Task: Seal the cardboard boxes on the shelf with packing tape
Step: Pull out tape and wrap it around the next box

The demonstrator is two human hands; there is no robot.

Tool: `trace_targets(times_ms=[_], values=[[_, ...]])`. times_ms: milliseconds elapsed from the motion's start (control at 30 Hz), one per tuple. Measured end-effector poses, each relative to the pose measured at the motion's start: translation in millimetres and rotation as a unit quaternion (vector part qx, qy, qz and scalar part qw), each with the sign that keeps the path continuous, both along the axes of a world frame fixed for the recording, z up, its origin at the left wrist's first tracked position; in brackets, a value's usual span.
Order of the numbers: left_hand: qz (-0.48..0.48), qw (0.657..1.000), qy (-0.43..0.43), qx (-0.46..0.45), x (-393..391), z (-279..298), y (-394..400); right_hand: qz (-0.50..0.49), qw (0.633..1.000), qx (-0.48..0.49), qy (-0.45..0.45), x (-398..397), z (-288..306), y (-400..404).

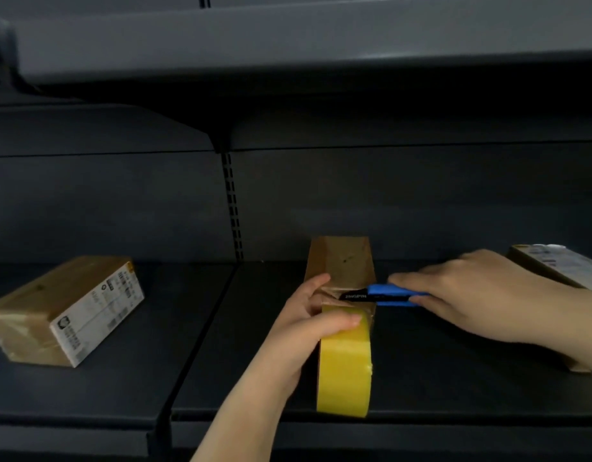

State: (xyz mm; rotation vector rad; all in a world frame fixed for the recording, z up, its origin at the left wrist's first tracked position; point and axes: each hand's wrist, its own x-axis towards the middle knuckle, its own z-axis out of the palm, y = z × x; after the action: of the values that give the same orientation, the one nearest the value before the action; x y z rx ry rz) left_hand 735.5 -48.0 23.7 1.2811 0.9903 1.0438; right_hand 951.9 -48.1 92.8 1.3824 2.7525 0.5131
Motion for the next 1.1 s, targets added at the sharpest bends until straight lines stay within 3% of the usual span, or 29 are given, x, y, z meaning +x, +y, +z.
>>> trace_targets(times_ms=[100,167,333,533,600,667,700,833,900,1100], values=[[0.008,1.000,-0.010,-0.003,-1,2,1,0.019,0.997,0.025,-0.074,9,-3,8],[0.011,1.000,-0.003,-0.003,-1,3,1,0.028,0.993,-0.020,-0.110,21,-12,11],[0.005,1.000,0.025,0.001,-3,1,-2,-0.050,0.971,-0.219,0.080,71,-32,14],[0.004,1.000,0.016,-0.001,-4,0,-3,-0.088,0.974,-0.192,0.081,72,-68,20],[0.007,1.000,0.018,0.000,-4,1,-4,-0.082,0.973,-0.128,0.177,50,-55,22],[0.009,1.000,0.017,-0.002,-4,2,-4,-0.005,0.935,-0.069,0.349,16,-40,26],[0.008,1.000,0.016,-0.001,-4,3,-4,0.031,0.923,-0.051,0.379,-3,-34,31],[0.011,1.000,0.014,-0.005,-4,3,-5,0.027,0.956,-0.103,0.275,-61,-42,59],[0.022,1.000,0.003,-0.019,-8,2,-5,0.018,0.949,-0.134,0.285,-68,-51,69],[0.014,0.999,-0.007,-0.051,-12,10,-2,0.005,0.969,-0.067,0.236,-70,-56,75]])
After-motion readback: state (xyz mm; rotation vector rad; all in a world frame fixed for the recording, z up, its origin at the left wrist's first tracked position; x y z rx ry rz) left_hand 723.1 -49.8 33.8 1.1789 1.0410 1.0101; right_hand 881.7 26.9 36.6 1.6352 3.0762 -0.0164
